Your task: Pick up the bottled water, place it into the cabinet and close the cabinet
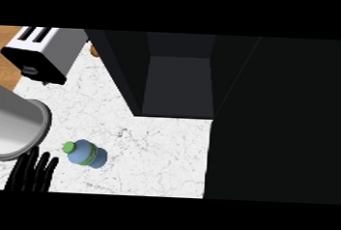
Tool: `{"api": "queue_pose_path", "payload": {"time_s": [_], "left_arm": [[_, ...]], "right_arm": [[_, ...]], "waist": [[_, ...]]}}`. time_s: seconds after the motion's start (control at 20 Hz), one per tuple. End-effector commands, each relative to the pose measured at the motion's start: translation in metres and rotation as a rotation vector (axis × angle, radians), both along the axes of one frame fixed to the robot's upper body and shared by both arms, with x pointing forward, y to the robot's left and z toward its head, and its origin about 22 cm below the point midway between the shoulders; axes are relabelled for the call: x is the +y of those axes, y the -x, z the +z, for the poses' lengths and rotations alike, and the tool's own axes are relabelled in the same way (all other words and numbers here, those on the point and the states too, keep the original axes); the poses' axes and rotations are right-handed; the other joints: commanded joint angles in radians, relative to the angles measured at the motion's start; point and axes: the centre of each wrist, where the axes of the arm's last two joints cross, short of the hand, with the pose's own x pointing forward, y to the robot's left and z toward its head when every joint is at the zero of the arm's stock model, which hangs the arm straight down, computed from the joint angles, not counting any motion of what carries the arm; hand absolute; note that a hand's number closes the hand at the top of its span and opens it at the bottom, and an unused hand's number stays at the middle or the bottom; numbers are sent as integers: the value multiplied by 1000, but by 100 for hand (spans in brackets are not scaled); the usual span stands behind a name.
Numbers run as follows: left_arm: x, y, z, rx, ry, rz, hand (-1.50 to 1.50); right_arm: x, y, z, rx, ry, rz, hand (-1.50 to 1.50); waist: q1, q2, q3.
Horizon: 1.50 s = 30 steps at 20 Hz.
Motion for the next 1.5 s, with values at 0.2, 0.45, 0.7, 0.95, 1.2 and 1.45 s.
{"api": "queue_pose_path", "payload": {"time_s": [0.2, 0.45, 0.7, 0.95, 1.2, 1.45], "left_arm": [[46, -19, -15, 2, -56, 34, -150], [51, -35, -36, 13, -79, 44, -150], [69, -36, -56, 76, -105, 54, -150], [79, -46, -104, 88, -86, 29, -150], [92, -63, -117, 163, -43, 63, -150], [95, -53, -153, 203, -2, 52, -150]], "right_arm": [[3, 6, -6, 4, 33, 11, -150], [-23, 1, -3, -3, 11, 17, -150], [-4, 15, -16, 4, 12, 48, -150], [15, 8, -19, 4, -3, 30, -150], [-7, 14, -19, -13, -10, 24, -150], [6, 18, -3, -11, 0, 26, -150]], "waist": [[-1, 1, 0], [-3, 2, 0], [-4, 1, 0], [-5, 2, 0], [-7, 2, 0], [-5, 2, 0]]}}
